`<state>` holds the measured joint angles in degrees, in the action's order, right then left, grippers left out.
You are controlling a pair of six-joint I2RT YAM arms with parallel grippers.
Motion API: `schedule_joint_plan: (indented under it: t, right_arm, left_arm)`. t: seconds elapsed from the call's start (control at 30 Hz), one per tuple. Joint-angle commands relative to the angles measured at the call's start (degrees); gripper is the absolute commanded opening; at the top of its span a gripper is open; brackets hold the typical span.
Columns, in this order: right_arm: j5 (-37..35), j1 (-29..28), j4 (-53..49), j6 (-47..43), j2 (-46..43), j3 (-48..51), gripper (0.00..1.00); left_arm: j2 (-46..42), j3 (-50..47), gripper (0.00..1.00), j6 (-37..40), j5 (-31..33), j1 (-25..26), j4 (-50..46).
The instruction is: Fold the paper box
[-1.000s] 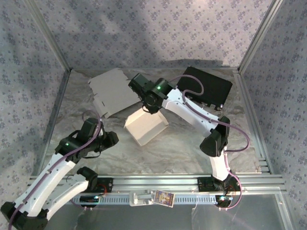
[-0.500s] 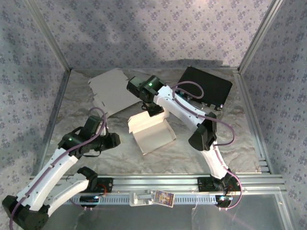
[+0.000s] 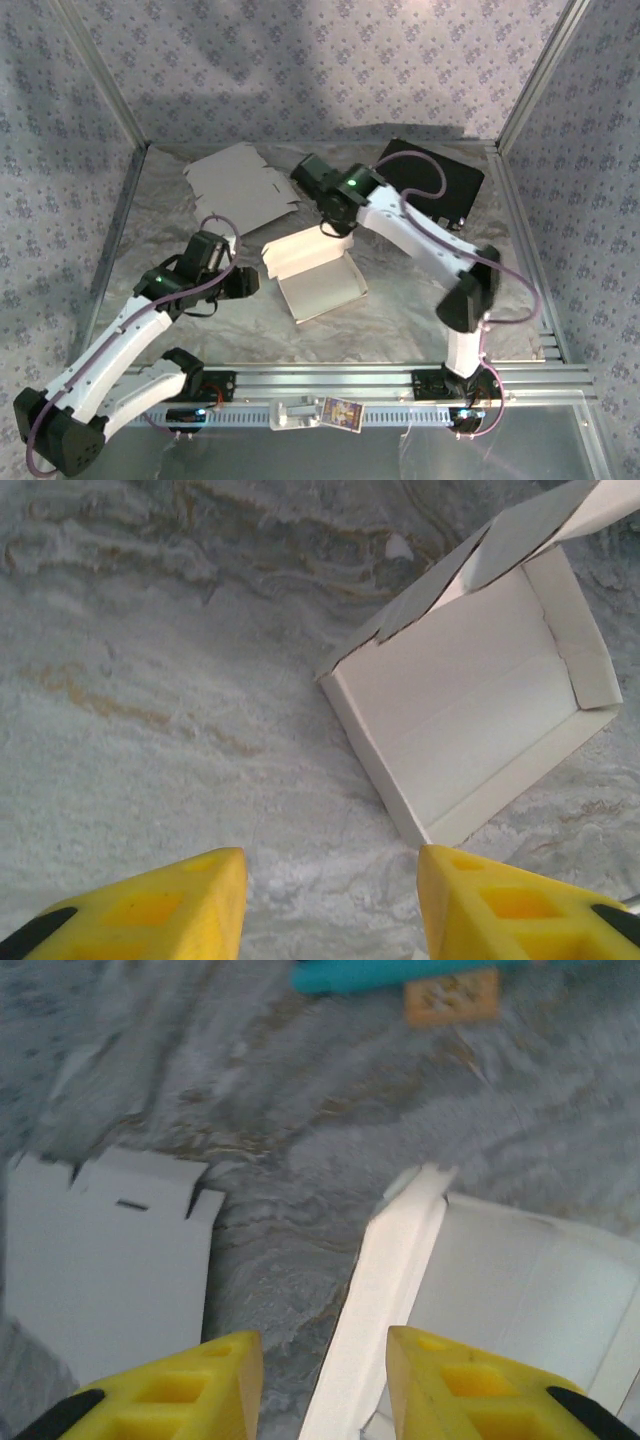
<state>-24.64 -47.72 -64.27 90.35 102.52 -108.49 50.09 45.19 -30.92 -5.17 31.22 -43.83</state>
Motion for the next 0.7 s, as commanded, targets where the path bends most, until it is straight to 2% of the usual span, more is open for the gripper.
schedule_joint_plan:
  t: [0.0,0.07,0.13,0.2,0.27,0.33,0.43,0.6,0.67]
  right_arm:
    - [3.9,4.4,21.6,-39.0,-11.4,11.5,0.41]
    - [16.0,9.5,28.3,-56.3,-17.4,19.9,0.43]
    - [27.4,14.4,29.4,-71.8,-22.4,26.2,0.44]
    - [34.1,18.8,29.5,-85.1,-27.1,32.3,0.48]
    - [40.0,22.5,31.9,-93.5,-31.2,38.5,0.54]
    - [44.6,25.6,35.2,-99.7,-33.3,44.4,0.55]
    - [49.0,27.6,36.7,-107.1,-31.5,47.3,0.60]
    - [51.8,27.7,30.1,-116.8,-20.1,42.6,0.61]
    - [51.4,27.6,30.5,-118.3,-17.3,41.6,0.61]
  left_arm:
    - [1.6,0.9,0.49,6.9,0.8,-0.2,6.3]
    - [3.1,0.9,0.49,9.1,0.1,-0.1,8.2]
    - [4.3,1.0,0.49,10.8,-0.3,-0.2,9.8]
    - [5.4,0.8,0.49,12.2,0.2,-0.2,11.3]
    - [6.3,0.4,0.49,13.3,1.3,-0.2,12.5]
    - [7.3,0.1,0.49,14.2,1.8,-0.4,13.7]
    - [9.6,0.4,0.48,15.5,1.3,-0.5,15.3]
    - [13.0,1.3,0.44,16.4,0.6,-0.6,15.9]
    - [13.8,1.5,0.43,16.4,0.7,-0.6,15.7]
